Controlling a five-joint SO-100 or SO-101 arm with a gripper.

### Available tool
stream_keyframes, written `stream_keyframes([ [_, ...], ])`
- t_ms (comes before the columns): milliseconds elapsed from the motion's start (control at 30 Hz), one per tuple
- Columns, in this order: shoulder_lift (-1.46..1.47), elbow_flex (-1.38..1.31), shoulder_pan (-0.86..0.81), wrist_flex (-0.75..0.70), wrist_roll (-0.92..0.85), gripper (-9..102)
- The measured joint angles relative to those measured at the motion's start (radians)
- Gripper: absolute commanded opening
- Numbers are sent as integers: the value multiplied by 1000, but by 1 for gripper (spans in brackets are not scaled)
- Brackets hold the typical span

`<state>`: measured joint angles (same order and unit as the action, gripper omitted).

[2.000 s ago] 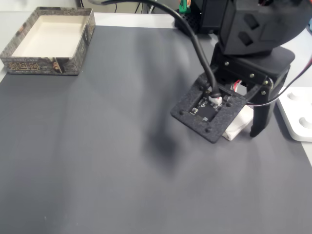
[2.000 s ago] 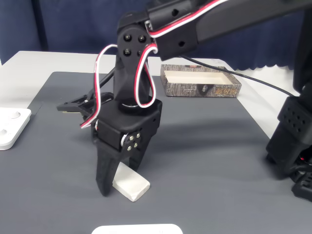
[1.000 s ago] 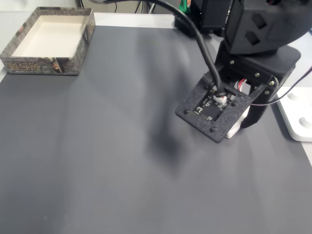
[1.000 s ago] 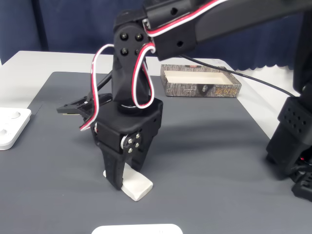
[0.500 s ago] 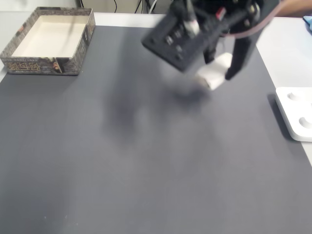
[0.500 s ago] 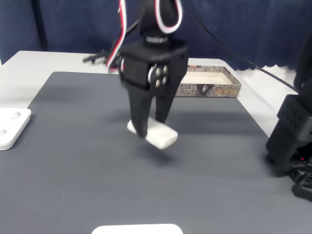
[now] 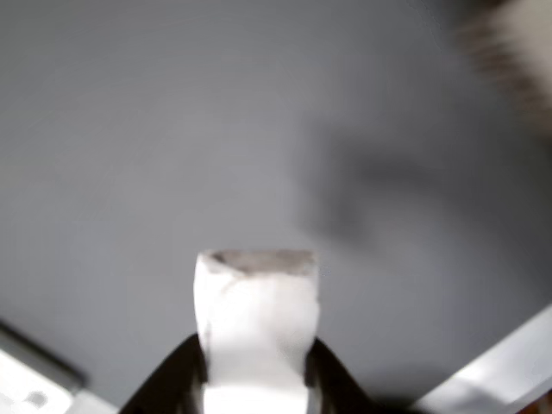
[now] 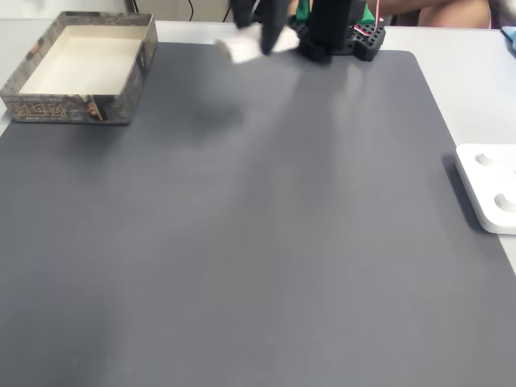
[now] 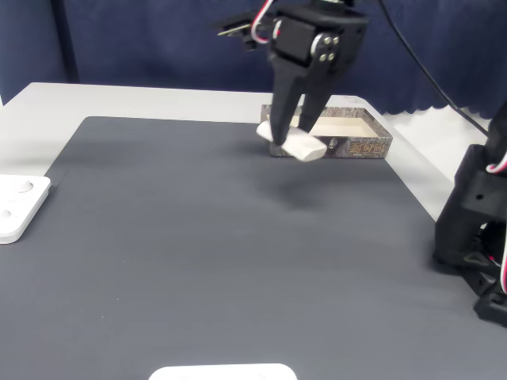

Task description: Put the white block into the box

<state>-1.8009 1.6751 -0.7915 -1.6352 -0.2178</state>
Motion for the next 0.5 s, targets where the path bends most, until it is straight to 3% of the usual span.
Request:
stream_keyframes([
  [267, 12, -3, -373, 74, 296, -2],
  [500, 196, -120, -561, 115, 482, -2],
])
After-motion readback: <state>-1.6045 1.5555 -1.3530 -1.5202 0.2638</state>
